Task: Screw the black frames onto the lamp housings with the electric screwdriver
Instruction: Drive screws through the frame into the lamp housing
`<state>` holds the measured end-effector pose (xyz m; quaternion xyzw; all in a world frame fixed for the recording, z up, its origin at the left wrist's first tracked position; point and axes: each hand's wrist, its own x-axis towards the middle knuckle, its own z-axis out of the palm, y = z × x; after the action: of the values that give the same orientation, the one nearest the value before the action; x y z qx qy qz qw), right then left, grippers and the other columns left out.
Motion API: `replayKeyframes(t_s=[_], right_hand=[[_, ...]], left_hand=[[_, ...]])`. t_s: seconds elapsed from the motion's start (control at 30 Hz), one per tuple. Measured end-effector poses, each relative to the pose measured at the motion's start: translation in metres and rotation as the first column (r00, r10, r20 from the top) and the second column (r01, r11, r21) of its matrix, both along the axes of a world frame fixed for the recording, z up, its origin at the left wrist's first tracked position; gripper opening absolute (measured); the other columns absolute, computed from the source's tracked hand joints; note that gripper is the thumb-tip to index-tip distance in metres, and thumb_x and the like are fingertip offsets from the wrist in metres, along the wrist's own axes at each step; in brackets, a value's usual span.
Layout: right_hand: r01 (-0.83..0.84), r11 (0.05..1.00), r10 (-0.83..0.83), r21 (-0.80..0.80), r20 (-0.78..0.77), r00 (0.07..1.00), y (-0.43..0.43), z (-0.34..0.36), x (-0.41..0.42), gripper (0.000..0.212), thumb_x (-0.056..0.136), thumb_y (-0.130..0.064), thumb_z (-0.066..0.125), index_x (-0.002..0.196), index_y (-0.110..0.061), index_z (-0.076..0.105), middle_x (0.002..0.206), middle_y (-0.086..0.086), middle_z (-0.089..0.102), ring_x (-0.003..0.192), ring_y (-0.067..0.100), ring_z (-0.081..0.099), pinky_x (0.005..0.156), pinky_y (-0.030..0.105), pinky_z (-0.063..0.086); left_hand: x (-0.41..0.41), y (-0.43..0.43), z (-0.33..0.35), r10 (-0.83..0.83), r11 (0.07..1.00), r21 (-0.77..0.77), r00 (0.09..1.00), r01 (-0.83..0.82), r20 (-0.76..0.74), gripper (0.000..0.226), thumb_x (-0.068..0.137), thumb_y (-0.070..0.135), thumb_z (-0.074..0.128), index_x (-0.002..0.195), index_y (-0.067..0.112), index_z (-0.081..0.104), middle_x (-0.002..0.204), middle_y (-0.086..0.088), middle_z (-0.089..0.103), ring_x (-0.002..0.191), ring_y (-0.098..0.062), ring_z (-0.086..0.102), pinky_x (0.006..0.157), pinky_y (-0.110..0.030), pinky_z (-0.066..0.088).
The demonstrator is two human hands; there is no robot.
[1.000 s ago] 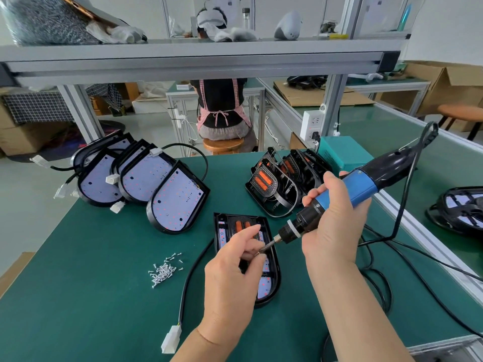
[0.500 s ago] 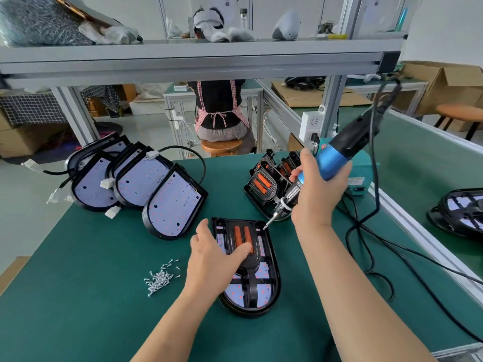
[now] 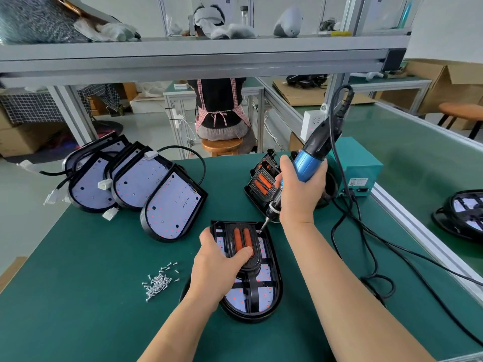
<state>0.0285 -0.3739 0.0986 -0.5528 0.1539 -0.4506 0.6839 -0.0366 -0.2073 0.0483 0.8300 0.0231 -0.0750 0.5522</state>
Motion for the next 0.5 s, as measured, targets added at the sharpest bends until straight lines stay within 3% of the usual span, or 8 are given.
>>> replayKeyframes(t_s=[0.07,0.17,0.3,0.5], right_hand=[[-0.010,1.000,0.010,-0.025,0.011,1.000,0.0008,-0.0009,-0.0002,0.030,0.078,-0.031,0.073,0.101,-0.024,0.054,0.077,-0.008,0.058,0.067,0.044,0.059,0.065,0.053,0.055],[-0.018,0.999,0.018,-0.050,-0.005,1.000,0.0026,0.0013,-0.0004,0.025,0.077,-0.032,0.073,0.088,-0.037,0.051,0.075,-0.005,0.056,0.069,0.049,0.057,0.065,0.057,0.054],[-0.036,0.993,0.031,-0.111,-0.050,0.998,0.0052,0.0034,-0.0006,0.025,0.076,-0.030,0.071,0.092,-0.030,0.051,0.079,0.009,0.058,0.069,0.046,0.060,0.066,0.055,0.056],[-0.068,0.993,0.064,-0.100,-0.044,0.997,0.0071,0.0027,0.0020,0.024,0.074,-0.021,0.067,0.089,-0.029,0.050,0.065,-0.005,0.057,0.050,0.021,0.055,0.050,0.035,0.051]], left_hand=[[0.0001,0.0000,-0.0003,0.000,1.000,-0.003,1.000,0.000,0.003,0.056,0.080,0.034,0.081,0.113,0.035,0.036,0.095,0.020,0.060,0.088,0.006,0.056,0.074,-0.029,0.044],[0.0004,0.0001,-0.0011,-0.002,1.000,-0.001,1.000,0.002,0.006,0.055,0.080,0.034,0.081,0.112,0.035,0.036,0.096,0.020,0.061,0.089,0.005,0.056,0.072,-0.028,0.045],[0.0008,0.0003,-0.0034,-0.002,1.000,-0.011,1.000,0.002,0.010,0.055,0.080,0.033,0.081,0.114,0.034,0.038,0.097,0.018,0.063,0.091,0.002,0.059,0.080,-0.031,0.046],[0.0013,0.0002,-0.0064,0.003,1.000,-0.031,1.000,-0.002,0.027,0.054,0.079,0.032,0.082,0.113,0.036,0.040,0.096,0.019,0.065,0.092,0.001,0.061,0.078,-0.030,0.046]])
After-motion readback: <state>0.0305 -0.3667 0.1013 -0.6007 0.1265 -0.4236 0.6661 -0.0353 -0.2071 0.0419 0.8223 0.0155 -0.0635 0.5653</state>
